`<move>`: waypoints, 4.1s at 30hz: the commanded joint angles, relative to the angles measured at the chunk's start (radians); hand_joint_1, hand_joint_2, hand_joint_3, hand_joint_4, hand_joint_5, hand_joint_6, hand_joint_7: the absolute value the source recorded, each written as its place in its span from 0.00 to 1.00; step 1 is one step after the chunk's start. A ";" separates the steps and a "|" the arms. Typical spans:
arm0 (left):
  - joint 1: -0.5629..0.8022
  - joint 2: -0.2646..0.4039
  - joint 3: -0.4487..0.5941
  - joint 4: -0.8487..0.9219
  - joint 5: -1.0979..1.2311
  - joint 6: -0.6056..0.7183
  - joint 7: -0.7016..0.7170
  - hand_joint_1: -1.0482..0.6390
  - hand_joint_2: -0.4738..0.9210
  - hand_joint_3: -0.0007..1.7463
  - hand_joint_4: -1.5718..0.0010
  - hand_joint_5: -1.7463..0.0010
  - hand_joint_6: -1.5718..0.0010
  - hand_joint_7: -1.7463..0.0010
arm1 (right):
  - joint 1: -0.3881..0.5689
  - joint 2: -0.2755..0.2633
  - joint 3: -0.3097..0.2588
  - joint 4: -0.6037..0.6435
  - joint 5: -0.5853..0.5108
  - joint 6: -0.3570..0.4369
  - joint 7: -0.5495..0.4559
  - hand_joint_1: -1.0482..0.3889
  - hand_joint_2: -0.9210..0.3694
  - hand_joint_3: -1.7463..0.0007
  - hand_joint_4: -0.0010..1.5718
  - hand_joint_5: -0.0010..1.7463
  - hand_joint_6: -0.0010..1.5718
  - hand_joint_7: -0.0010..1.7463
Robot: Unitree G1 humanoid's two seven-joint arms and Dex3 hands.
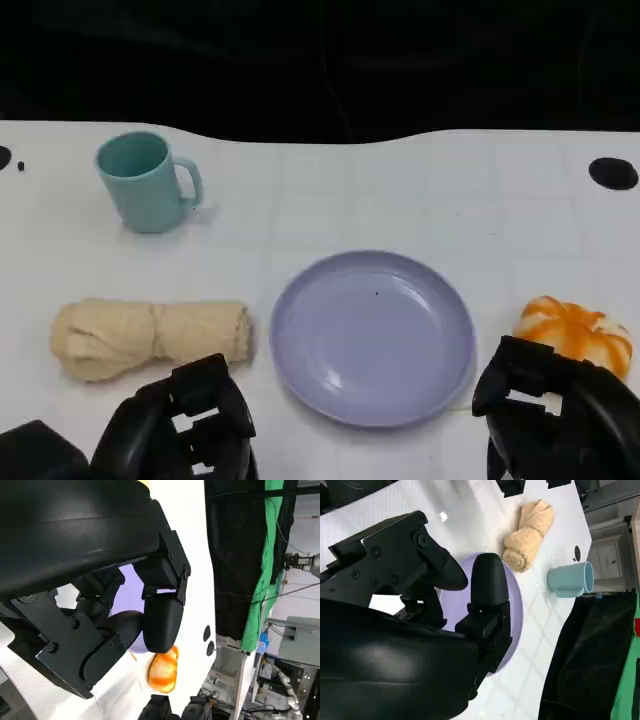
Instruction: Grasp the towel on the left side of the plate with the left hand and place it into the plate.
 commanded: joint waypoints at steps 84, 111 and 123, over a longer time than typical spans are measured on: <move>-0.781 0.323 -0.342 1.135 1.160 -0.173 0.463 0.47 1.00 0.15 0.46 0.46 0.29 0.94 | -0.007 0.006 0.025 -0.051 -0.023 0.042 -0.039 0.67 0.20 0.38 0.45 1.00 0.33 0.94; -0.761 0.359 -0.306 0.935 1.089 -0.229 0.702 0.52 0.91 0.20 0.46 0.00 0.63 0.00 | -0.011 0.005 0.025 -0.045 -0.023 0.042 -0.036 0.67 0.19 0.38 0.45 1.00 0.33 0.93; -0.780 0.275 -0.318 0.722 1.075 -0.220 0.606 0.50 0.66 0.62 0.43 0.00 0.60 0.00 | 0.005 0.000 0.019 -0.038 -0.026 0.011 -0.027 0.68 0.20 0.38 0.45 1.00 0.34 0.94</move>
